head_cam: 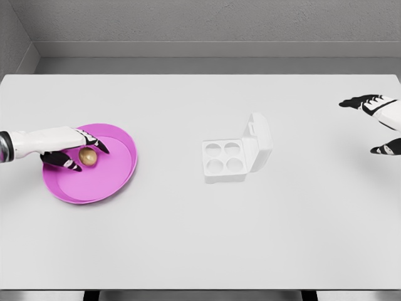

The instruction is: Pack egg into the box and close the box lid

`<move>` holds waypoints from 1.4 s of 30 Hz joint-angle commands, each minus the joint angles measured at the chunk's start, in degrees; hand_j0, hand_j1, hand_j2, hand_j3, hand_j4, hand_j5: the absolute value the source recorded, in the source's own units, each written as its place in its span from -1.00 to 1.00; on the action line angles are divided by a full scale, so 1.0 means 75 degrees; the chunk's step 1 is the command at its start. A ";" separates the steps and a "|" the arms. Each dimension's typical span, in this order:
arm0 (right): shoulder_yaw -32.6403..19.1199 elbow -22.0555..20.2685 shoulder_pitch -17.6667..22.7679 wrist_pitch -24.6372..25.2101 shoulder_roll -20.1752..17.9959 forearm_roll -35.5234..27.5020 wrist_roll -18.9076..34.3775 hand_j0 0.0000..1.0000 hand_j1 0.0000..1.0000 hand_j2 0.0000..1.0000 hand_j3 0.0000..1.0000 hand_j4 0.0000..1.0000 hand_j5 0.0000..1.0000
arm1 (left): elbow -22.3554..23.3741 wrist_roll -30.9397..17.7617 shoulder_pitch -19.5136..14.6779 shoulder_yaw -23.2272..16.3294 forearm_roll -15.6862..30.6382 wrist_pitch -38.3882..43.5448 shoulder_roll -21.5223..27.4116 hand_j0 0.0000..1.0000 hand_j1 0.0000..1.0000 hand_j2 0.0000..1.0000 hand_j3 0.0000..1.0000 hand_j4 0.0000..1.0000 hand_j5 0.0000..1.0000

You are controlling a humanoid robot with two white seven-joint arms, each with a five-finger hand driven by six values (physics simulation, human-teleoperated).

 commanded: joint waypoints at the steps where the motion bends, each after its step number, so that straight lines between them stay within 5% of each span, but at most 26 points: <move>1: 0.0000 -0.0002 0.0000 0.0023 -0.0003 -0.0053 -0.0004 1.00 1.00 1.00 1.00 1.00 1.00 | -0.0017 0.0004 0.0000 0.0021 0.0025 0.0007 0.0024 0.59 0.59 0.59 0.59 0.59 0.59; 10: 0.0000 -0.0002 0.0035 0.0023 -0.0003 -0.0053 -0.0004 1.00 1.00 1.00 1.00 1.00 1.00 | -0.0005 0.0016 -0.0012 0.0021 0.0025 0.0007 0.0047 0.41 0.41 0.41 0.41 0.41 0.41; 42: 0.0023 -0.0002 0.0059 0.0023 0.0020 -0.0030 -0.0004 1.00 1.00 1.00 1.00 1.00 1.00 | 0.0077 0.0016 0.0012 -0.0108 0.0025 0.0007 -0.0070 0.39 0.39 0.39 0.39 0.39 0.39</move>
